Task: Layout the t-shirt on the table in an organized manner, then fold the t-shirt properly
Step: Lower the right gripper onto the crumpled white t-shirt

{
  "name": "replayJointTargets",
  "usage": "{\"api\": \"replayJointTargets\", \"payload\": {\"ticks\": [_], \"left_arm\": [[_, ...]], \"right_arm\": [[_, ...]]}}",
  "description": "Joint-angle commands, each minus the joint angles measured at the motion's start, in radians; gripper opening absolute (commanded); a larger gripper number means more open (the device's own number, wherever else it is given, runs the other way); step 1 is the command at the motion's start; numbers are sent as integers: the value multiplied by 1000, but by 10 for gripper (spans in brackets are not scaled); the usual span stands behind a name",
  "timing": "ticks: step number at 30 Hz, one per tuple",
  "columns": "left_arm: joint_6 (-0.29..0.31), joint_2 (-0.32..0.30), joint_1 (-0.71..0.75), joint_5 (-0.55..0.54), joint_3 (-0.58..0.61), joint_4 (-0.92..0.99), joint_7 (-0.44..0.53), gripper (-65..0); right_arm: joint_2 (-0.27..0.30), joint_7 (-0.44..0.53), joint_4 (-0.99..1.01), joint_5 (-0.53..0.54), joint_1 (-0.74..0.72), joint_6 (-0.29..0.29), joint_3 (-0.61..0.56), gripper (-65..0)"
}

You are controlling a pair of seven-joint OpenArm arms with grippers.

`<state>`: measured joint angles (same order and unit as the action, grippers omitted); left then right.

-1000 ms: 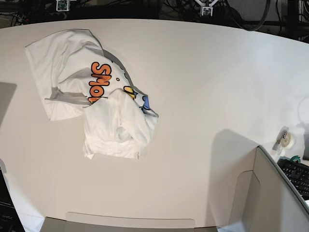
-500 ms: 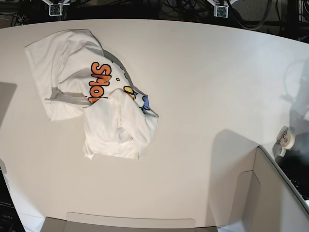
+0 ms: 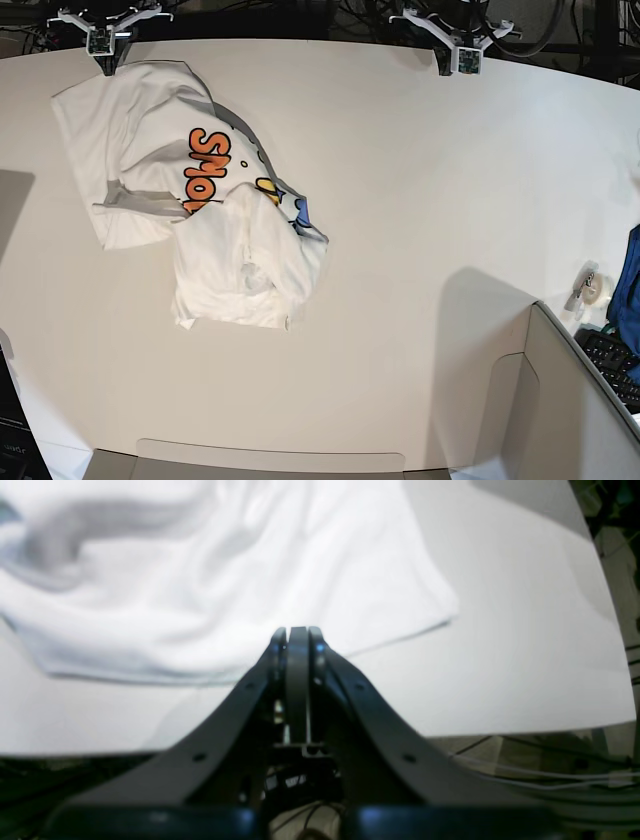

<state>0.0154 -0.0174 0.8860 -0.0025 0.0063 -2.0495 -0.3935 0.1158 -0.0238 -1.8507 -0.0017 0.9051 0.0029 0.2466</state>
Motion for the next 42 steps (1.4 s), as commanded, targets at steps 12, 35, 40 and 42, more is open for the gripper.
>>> {"api": "replayJointTargets", "payload": {"ticks": [12, 35, 40, 42], "left_arm": [[252, -34, -63, 2, 87, -36, 12, -650], [433, -319, -373, -167, 71, -36, -258, -482], [433, -247, -437, -224, 2, -35, -336, -472], [433, -235, -453, -224, -10, -35, -353, -472]], "right_arm": [[6, 14, -39, -4, -97, -7, 6, -650], [8, -212, -200, -5, -462, 41, -100, -482], [9, -393, -200, -30, -593, 207, -149, -482], [9, -434, -200, -50, -625, 254, -188, -482]]}}
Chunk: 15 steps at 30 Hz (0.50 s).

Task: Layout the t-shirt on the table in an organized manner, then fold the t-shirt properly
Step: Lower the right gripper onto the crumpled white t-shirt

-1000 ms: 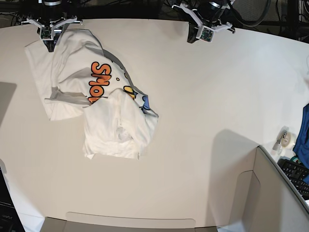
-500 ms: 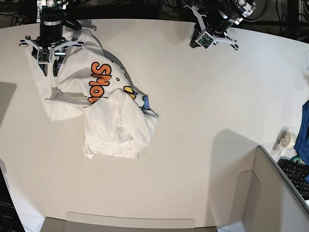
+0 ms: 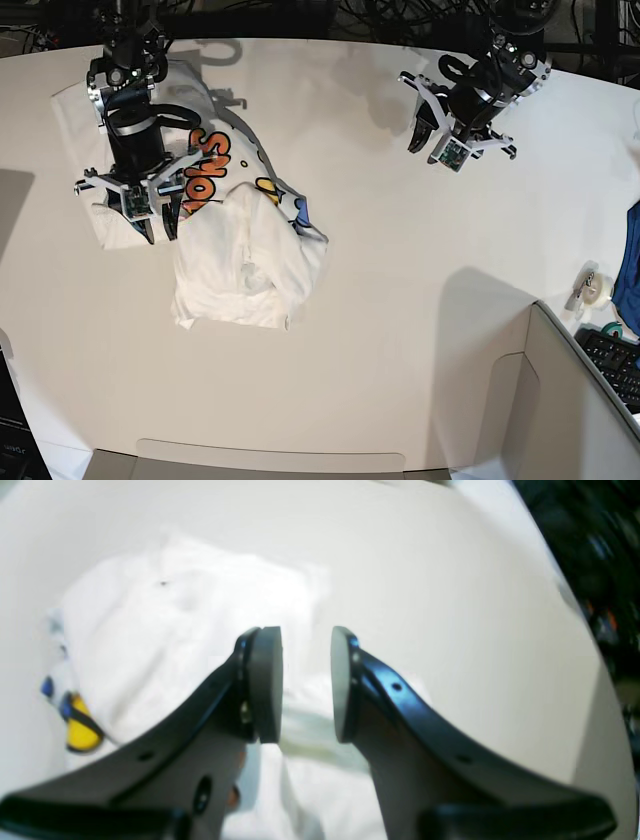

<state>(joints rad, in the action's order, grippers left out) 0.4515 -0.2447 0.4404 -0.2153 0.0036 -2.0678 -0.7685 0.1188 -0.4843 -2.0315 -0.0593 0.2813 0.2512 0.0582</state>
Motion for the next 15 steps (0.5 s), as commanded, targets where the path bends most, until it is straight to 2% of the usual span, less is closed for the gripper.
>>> {"api": "replayJointTargets", "payload": {"ticks": [1, 6, 10, 15], "left_arm": [[-3, -6, -10, -11, -9, -17, 16, -472], [-3, -5, -10, -9, -17, -14, 10, -472], [-3, -5, -7, -9, -43, -6, 10, -472], [-3, -5, -7, -9, -63, 2, 11, -472]], "right_arm": [[6, 25, -19, 3, -6, 23, -25, -482], [51, 25, -21, -3, -6, 72, -134, -482], [98, 20, -21, -12, -4, 66, -203, -482], [97, 17, -21, -34, 6, 66, -228, -482]]}}
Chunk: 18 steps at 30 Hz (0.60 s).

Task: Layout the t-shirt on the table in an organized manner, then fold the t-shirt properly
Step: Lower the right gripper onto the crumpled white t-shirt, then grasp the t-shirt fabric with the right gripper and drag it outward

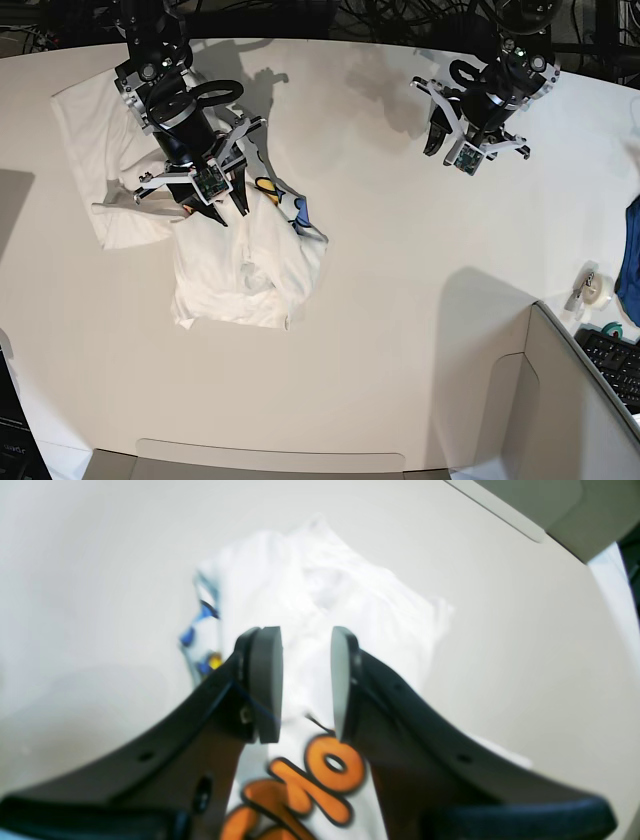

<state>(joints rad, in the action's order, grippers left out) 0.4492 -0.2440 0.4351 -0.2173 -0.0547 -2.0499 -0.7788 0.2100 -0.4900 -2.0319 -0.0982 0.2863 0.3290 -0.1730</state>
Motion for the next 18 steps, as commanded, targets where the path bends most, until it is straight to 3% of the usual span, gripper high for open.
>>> {"api": "replayJointTargets", "payload": {"ticks": [1, 8, 12, 18], "left_arm": [[0, -5, -2, -8, -4, -16, 22, -472], [0, -5, 0, -8, -4, -8, 28, -472], [0, -5, 1, -9, 0, -8, 29, -472], [0, -5, 1, -9, -3, -2, 31, -472]], "right_arm": [[4, 18, -20, 5, 8, -14, 3, -482], [-113, -161, -8, 2, 0, -14, 96, -482], [-159, -213, -5, 5, -54, -14, 71, -482], [-294, -260, 79, 7, -124, -14, 65, -469]]}}
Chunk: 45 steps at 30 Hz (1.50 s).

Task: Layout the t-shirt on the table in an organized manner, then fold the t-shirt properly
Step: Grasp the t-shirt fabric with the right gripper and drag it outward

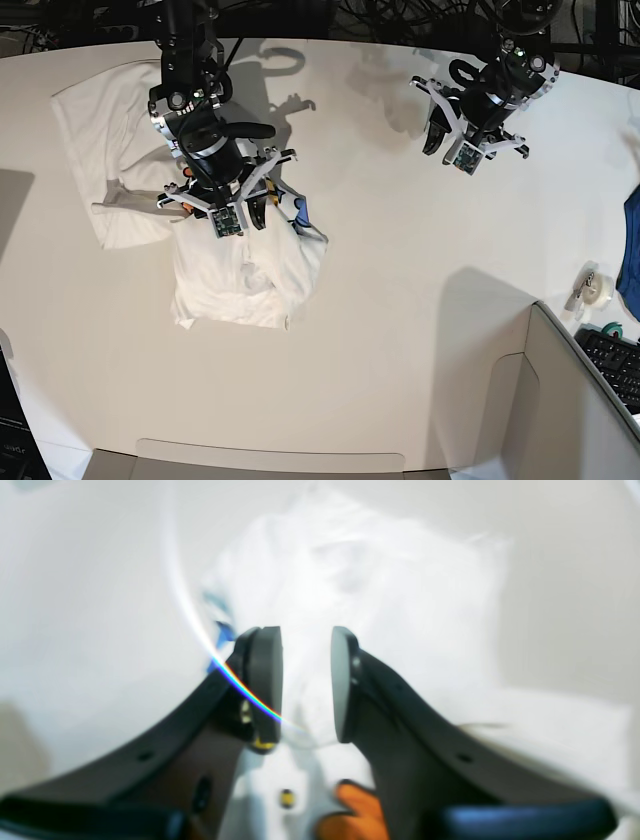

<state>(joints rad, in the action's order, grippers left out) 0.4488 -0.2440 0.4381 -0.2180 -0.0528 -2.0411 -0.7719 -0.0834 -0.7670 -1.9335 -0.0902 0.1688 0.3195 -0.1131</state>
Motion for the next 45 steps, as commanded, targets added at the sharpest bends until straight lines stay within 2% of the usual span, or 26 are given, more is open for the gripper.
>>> {"api": "replayJointTargets", "payload": {"ticks": [1, 3, 7, 9, 12, 14, 17, 29, 33, 42, 45], "left_arm": [[0, -7, -2, -8, -5, -10, 24, -472], [0, -7, -2, -8, -6, -2, 24, -472], [0, -7, -2, -8, -6, 9, 24, -472], [0, -7, -2, -8, -6, 9, 24, -472], [0, -8, -2, -8, -6, 10, 24, -472], [0, -8, -2, -8, -6, 10, 24, -472], [0, -8, -2, -8, -5, 10, 24, -472], [0, -8, -11, -5, -6, 49, 24, -472], [0, -8, -11, -7, -5, 55, 24, -472], [0, -8, -11, -8, -5, 55, 24, -472], [0, -8, -11, -8, -5, 55, 24, -472]], "right_arm": [[-29, 17, -5, -1, -8, -4, 8, -455], [-74, 17, 4, -1, -8, -6, 33, -433], [-74, 19, 1, 13, -5, -6, 106, -425], [-74, 19, 3, 100, -8, -24, 146, -425], [-74, 19, 16, 289, -27, -121, 252, -425], [-74, 19, 53, 395, -42, -164, 296, -424], [-74, 19, 121, 473, -74, -179, 309, -425], [-74, 24, 196, 514, -120, -184, 224, -425], [-74, 24, 234, 550, -122, -184, 221, -425], [-74, 25, 317, 557, -150, -184, 220, -425], [-74, 25, 322, 596, -156, -184, 220, -425]]}}
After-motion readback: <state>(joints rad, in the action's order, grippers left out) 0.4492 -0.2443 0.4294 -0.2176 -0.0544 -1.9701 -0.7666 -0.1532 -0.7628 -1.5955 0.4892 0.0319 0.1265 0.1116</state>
